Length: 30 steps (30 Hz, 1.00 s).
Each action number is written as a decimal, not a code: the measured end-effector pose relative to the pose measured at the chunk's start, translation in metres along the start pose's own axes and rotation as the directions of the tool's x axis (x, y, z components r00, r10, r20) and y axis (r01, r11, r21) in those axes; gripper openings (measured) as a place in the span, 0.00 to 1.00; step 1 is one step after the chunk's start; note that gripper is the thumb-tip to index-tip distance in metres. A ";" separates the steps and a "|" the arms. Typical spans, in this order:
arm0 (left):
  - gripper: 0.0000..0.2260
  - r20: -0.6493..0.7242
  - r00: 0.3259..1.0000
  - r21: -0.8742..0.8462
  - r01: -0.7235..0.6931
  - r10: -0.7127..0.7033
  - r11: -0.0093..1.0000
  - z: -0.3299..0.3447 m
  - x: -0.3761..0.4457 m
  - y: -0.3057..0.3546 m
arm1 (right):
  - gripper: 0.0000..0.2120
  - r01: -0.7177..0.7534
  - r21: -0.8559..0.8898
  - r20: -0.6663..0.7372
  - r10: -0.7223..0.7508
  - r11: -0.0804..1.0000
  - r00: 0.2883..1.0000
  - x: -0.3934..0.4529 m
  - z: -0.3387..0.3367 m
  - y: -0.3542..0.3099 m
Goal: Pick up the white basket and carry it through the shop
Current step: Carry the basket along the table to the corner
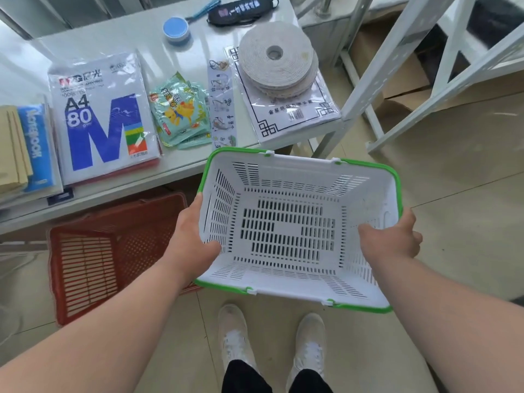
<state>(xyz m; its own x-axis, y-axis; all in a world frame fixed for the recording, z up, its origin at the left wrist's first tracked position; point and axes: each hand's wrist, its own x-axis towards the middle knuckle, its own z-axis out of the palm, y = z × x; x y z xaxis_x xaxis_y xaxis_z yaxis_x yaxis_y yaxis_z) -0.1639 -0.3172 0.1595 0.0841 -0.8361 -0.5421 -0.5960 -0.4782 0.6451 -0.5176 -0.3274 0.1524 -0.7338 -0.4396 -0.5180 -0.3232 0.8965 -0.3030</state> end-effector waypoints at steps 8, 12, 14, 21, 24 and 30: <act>0.53 0.063 0.994 0.024 0.084 -0.085 0.996 0.020 -0.001 -0.004 | 0.48 -0.011 -0.089 0.012 0.012 0.996 1.000 0.004 -0.010 0.016; 0.51 0.125 0.985 0.034 0.116 -0.119 0.993 0.034 -0.017 -0.002 | 0.47 -0.027 -0.116 -0.006 0.026 0.993 1.000 0.009 -0.022 0.024; 0.46 0.136 0.987 0.024 0.080 -0.083 0.996 0.042 -0.022 -0.007 | 0.45 -0.036 -0.110 -0.007 0.036 0.993 0.999 0.011 -0.028 0.027; 0.39 0.027 0.998 -0.019 0.051 -0.050 0.999 0.049 -0.039 -0.002 | 0.44 -0.018 -0.064 0.006 0.019 0.998 1.000 0.010 -0.030 0.036; 0.45 0.011 0.997 -0.020 0.075 -0.074 0.997 0.046 -0.034 -0.003 | 0.45 -0.011 -0.038 0.014 0.011 0.999 1.000 0.013 -0.025 0.038; 0.47 0.020 0.998 -0.008 0.056 -0.056 0.998 0.046 -0.020 -0.002 | 0.44 -0.054 0.035 0.042 0.052 0.998 0.998 0.022 -0.009 0.049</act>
<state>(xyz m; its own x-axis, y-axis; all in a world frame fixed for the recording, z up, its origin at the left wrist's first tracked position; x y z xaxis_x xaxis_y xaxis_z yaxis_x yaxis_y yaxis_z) -0.2014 -0.2867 0.1445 0.1014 -0.8028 -0.5875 -0.5837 -0.5263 0.6184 -0.5549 -0.2929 0.1332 -0.7241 -0.3939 -0.5661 -0.2619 0.9164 -0.3026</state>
